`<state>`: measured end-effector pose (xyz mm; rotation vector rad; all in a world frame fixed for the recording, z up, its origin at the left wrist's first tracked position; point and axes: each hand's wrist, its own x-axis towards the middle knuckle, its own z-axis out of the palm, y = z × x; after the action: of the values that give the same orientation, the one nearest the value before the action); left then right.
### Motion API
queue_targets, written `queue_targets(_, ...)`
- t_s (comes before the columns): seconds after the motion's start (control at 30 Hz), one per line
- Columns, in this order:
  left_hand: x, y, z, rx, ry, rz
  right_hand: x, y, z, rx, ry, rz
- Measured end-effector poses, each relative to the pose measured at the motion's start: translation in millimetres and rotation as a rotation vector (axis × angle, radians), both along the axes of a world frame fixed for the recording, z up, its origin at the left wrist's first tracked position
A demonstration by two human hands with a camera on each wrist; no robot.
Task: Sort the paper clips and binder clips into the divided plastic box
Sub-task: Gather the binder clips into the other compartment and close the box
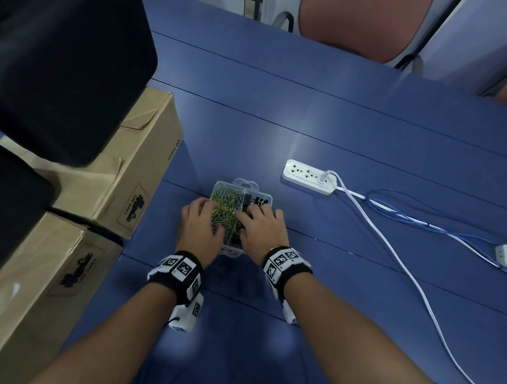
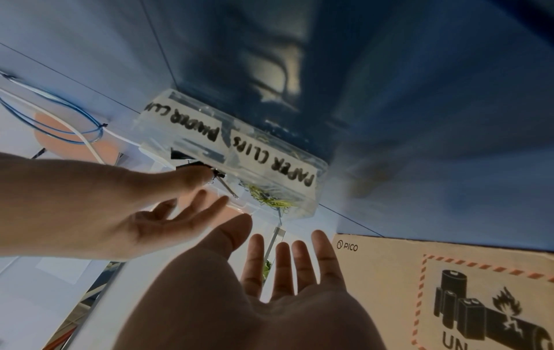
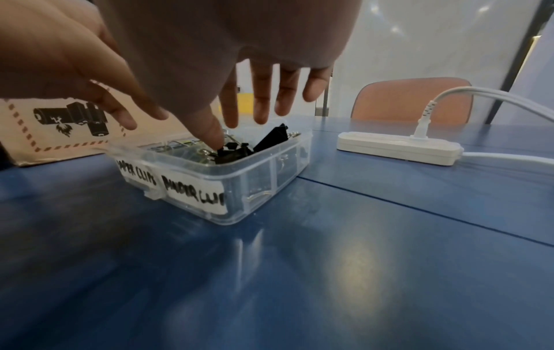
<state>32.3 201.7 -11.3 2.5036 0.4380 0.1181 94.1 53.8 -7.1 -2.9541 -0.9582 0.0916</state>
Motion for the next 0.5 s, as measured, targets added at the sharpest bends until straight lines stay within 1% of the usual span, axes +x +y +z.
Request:
queue_targets(0.2,0.2,-1.8,0.2,-0.009,-0.009,-0.007,-4.7,-1.2,-0.4,-0.058,-0.020,-0.042)
queue_targets(0.3,-0.2,-2.0,-0.2,-0.011,0.004,-0.006,-7.5,-3.8,-1.2,-0.020,-0.029,-0.087)
queue_targets(0.4,-1.1,-1.6,-0.1,-0.013,-0.003,-0.011,-8.3,-4.9,-4.2,0.040,-0.017,-0.032)
queue_targets(0.5,-1.3,-1.6,0.2,-0.018,-0.007,0.000,-8.0,-2.8,-5.3,0.047,0.035,0.014)
